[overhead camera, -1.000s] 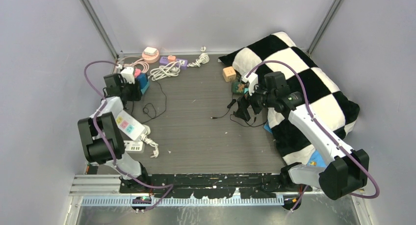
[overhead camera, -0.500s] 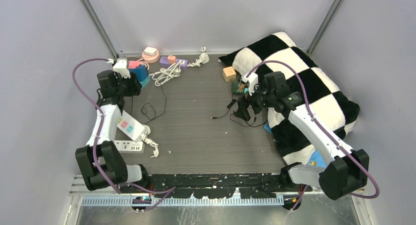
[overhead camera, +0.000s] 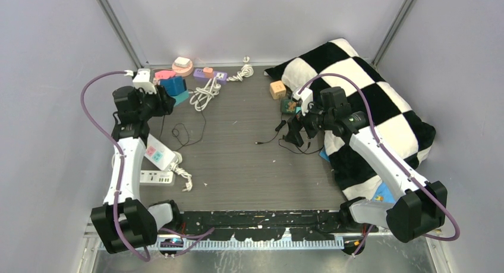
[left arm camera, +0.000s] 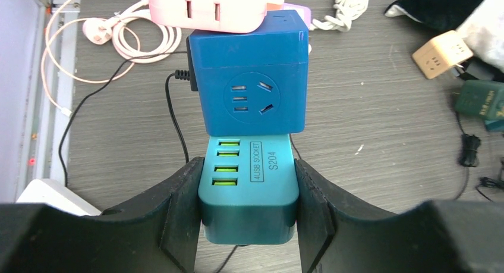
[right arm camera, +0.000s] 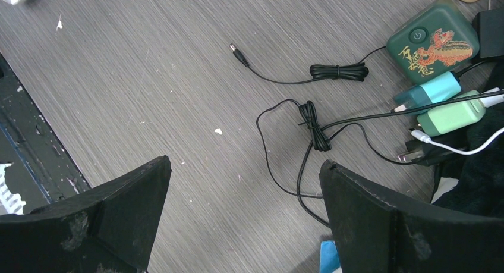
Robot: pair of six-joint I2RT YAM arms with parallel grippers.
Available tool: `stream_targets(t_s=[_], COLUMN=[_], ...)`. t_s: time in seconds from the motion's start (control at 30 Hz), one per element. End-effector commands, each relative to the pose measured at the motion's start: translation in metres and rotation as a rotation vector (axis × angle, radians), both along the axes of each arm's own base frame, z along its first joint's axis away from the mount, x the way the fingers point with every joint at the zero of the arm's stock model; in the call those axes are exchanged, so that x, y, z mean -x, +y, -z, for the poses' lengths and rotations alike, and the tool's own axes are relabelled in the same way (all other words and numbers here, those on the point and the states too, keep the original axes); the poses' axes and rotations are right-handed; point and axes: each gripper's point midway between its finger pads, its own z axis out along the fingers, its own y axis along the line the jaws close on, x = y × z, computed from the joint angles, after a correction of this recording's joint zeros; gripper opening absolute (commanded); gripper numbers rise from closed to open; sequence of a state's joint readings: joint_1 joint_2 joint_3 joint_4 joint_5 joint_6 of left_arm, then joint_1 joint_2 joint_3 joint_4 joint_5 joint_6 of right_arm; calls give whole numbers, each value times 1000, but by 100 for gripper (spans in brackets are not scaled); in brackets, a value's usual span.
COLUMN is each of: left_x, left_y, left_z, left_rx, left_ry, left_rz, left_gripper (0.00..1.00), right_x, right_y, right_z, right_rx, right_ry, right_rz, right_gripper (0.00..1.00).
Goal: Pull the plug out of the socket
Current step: Move the socket to the corner of the board.
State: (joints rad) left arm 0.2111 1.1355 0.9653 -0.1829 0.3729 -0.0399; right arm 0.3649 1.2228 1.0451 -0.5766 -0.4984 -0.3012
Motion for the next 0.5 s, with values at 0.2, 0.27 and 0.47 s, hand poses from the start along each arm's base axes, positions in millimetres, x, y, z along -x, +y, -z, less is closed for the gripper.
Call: stream_targets(t_s=[0.2, 0.27, 0.47], left_x=[16, 21, 42], left_y=[-78, -100, -160], left_z=[-92, -76, -48], left_rx=[107, 121, 203], left_ry=[-233, -207, -193], left_rz=[232, 273, 385], left_gripper=[0, 0, 0], right_x=[-11, -11, -12], right_y=[1, 0, -2], right_z=[-19, -18, -17], right_rx=[-6, -3, 0], right_ry=[-77, -76, -74], right_rz=[16, 19, 25], right_gripper=[100, 100, 100])
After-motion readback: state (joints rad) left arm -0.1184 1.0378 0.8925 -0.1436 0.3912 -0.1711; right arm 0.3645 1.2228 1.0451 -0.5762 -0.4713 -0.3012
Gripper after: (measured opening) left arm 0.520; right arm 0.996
